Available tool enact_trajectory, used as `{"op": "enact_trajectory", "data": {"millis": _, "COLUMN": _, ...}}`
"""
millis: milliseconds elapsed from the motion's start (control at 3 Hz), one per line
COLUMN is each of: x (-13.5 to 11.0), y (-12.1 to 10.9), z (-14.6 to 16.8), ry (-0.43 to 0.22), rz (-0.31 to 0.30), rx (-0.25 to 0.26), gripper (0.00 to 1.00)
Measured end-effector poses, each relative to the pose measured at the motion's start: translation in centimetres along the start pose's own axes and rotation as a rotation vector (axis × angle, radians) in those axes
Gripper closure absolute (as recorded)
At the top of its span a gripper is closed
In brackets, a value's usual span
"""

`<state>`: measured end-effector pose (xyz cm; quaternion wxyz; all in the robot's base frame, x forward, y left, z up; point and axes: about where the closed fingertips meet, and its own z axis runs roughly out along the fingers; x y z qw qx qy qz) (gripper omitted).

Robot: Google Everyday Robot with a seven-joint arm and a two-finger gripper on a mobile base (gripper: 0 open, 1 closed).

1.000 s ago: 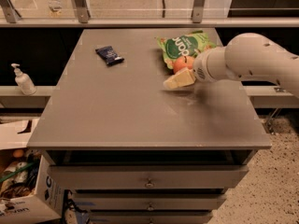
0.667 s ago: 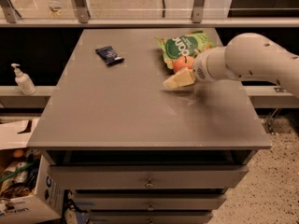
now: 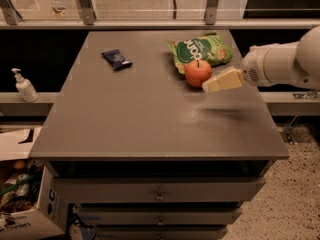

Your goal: Move apple near green rice chip bag

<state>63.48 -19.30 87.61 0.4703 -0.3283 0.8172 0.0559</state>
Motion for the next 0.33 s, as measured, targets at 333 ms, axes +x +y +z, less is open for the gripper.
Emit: {"op": "enact_trajectory", "data": {"millis": 333, "x": 0.02, "y": 0.15, "z": -0.30, "ry": 0.002, "rz": -0.002, "rx": -0.006, "gripper": 0.00}}
